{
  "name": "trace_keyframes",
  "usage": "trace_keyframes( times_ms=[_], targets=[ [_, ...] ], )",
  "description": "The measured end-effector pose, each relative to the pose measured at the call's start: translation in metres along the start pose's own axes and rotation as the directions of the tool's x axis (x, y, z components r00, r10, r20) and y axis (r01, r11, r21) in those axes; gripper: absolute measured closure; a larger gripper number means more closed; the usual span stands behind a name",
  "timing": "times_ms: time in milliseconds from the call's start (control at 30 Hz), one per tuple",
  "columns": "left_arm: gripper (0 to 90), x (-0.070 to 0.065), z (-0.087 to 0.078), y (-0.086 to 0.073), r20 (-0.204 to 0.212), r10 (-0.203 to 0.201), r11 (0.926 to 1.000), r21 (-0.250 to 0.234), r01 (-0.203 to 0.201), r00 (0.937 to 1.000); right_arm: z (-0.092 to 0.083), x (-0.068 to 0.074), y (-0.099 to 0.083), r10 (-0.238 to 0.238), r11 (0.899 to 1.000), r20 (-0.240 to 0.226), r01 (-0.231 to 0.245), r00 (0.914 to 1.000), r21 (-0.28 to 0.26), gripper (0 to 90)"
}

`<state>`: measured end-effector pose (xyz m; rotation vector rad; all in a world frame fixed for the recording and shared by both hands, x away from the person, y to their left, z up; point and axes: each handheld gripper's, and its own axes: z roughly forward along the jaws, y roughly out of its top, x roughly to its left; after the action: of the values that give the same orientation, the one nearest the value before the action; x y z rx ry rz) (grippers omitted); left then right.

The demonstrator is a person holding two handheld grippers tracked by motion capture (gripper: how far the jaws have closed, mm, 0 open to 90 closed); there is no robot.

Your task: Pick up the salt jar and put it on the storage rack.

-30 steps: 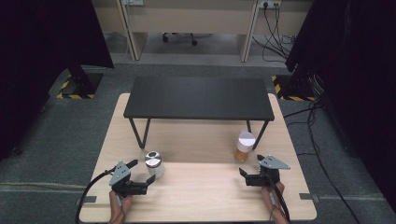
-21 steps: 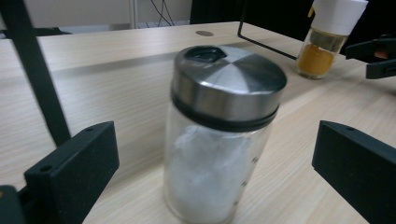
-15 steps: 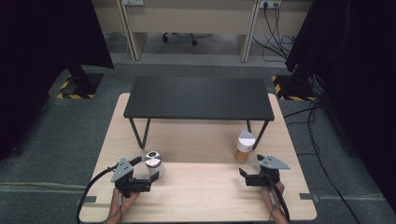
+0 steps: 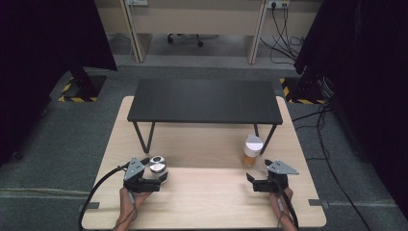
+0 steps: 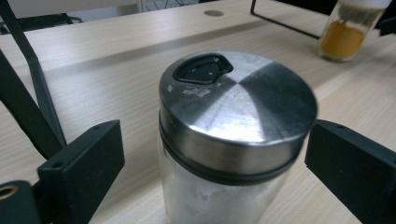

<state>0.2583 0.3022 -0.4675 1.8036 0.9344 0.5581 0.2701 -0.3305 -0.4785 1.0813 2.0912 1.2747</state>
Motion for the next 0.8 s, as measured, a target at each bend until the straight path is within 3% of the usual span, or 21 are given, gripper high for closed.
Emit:
trace_keyframes(
  times_ms=[200, 367, 633, 800],
  targets=[
    [9.0, -0.004, 0.004, 0.003, -0.015, 0.001, 1.0, 0.002, -0.001, 0.9999, 0.0, 0.0, 0.0, 0.0, 1.0, -0.002, 0.0, 1.0, -0.001, 1.1],
    [13.1, -0.005, 0.011, 0.006, -0.039, 0.006, 0.9992, 0.039, -0.005, 0.9992, 0.0, 0.0, 0.0, -0.001, 1.0, -0.003, 0.001, 1.0, -0.001, 1.0],
    [25.5, -0.002, 0.011, 0.004, -0.011, 0.008, 0.9996, 0.029, -0.007, 0.9999, 0.0, 0.0, 0.0, -0.001, 1.0, -0.003, 0.001, 1.0, 0.002, 1.1],
    [30.6, -0.002, 0.011, 0.002, -0.002, 0.028, 0.9995, 0.015, -0.028, 0.9996, 0.0, 0.0, 0.0, -0.002, 1.0, -0.003, 0.002, 1.0, 0.0, 1.1]
  ],
)
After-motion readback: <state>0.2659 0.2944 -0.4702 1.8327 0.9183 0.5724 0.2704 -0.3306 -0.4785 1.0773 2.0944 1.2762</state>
